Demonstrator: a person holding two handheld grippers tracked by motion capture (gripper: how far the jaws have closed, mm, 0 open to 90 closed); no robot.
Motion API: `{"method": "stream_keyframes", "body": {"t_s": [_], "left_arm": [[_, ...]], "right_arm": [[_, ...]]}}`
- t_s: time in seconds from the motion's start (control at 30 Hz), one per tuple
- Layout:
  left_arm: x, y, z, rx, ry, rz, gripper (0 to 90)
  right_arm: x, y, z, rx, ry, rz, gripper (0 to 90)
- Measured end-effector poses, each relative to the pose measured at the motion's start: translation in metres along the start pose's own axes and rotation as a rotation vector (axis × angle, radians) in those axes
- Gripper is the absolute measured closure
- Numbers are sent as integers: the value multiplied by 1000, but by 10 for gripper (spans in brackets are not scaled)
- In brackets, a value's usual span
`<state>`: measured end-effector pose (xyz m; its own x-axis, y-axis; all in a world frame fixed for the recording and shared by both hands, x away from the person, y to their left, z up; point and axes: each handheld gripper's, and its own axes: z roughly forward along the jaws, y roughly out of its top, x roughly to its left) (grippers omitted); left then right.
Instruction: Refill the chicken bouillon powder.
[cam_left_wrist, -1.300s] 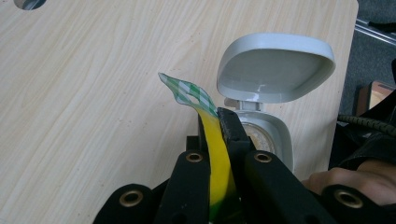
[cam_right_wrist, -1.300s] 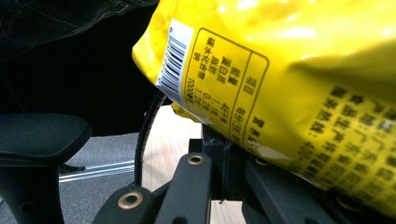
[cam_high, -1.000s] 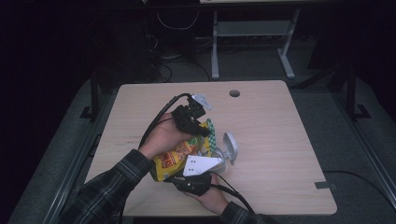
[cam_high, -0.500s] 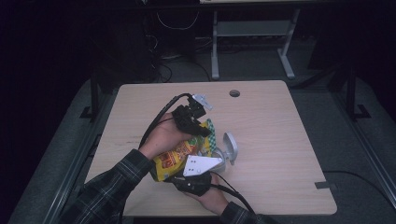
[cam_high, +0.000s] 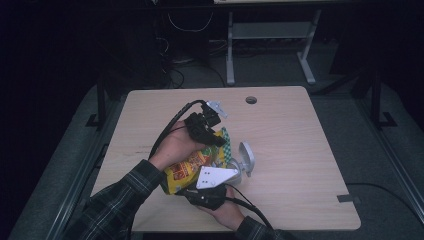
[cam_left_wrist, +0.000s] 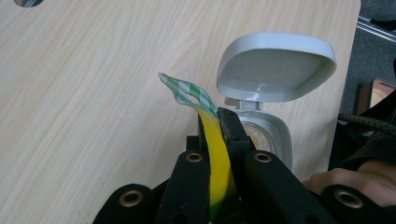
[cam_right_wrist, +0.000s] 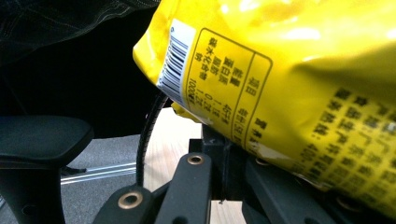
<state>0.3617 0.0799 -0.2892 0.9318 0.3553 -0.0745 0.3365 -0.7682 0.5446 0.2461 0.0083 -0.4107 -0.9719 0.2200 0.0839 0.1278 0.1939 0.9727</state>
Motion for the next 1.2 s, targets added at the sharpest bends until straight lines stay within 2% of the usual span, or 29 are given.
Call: {"method": "stream_keyframes", "body": {"t_s": [1.2], "left_arm": [[-1,2,1,10,2,-2,900]], "right_arm": [[1,0,0,-7,-1,9,900]]}}
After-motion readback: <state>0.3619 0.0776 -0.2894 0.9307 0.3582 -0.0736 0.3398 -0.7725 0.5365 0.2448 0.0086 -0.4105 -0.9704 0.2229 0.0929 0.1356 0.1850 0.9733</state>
